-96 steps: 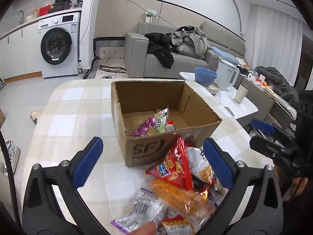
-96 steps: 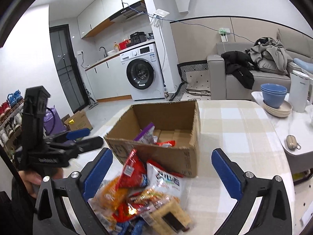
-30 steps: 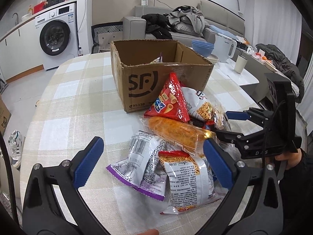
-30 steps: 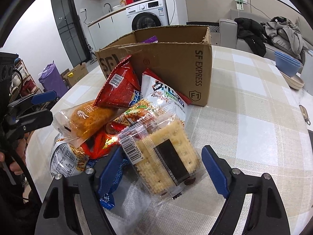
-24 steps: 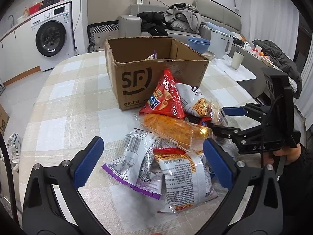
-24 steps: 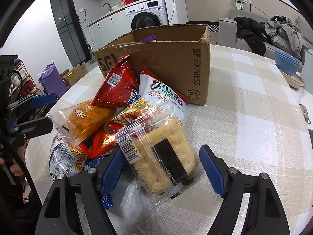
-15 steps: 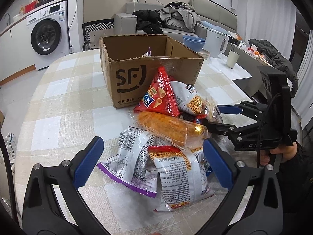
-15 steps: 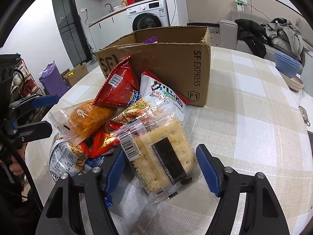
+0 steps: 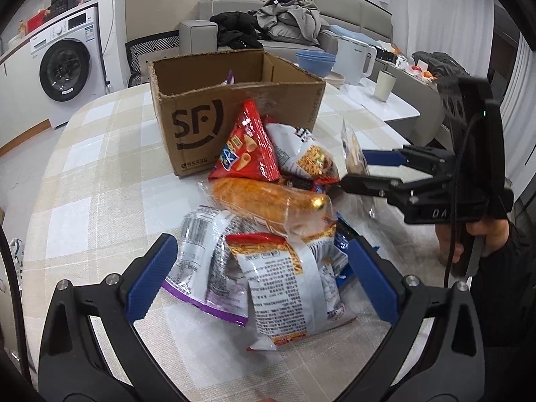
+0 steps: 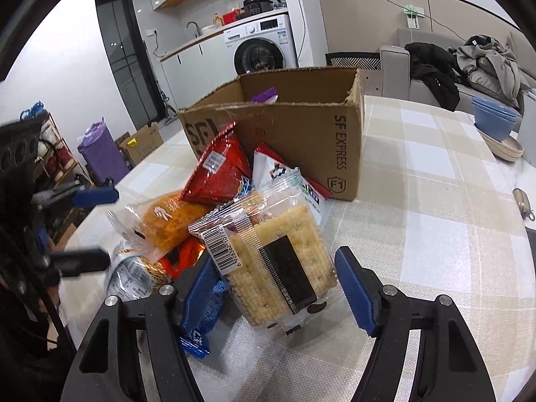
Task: Organize snacks
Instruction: 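Lower the right gripper onto the cracker pack while the left gripper approaches the white noodle bag, then lift the cracker pack with the right gripper while the left gripper lifts the white noodle bag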
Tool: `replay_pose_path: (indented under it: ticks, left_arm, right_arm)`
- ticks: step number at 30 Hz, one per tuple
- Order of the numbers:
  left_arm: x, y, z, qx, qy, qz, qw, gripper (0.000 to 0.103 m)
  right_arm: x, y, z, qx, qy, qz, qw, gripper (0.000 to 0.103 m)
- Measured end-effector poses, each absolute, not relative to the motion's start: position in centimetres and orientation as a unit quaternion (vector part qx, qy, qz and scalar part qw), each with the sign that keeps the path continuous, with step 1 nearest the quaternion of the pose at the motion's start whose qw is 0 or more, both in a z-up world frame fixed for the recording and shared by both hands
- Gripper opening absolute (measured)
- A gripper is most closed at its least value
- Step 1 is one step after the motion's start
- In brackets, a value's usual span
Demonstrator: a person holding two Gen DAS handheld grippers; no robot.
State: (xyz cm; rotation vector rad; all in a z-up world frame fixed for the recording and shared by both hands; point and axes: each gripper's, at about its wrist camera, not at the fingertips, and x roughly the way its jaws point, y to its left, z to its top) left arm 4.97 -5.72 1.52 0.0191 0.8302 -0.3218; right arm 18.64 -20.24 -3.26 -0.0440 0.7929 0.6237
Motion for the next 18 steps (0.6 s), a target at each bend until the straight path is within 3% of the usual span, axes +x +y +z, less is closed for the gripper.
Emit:
replay_pose_path:
  ticks: [12,18]
  left_arm:
    - [4.9,-7.6,-1.3,0.024,0.437,-0.158,0.885,0.101]
    - [5.0,-8.4,-1.9,0.051,0.444,-0.141,0.883,0.087]
  right_arm:
    - [18.3,-20.9,-2.5,-0.007,0.370,0.296,0.881,0.072]
    - [18.2,-20.5,-2.4,-0.007,0.369,0.296,0.881,0.072]
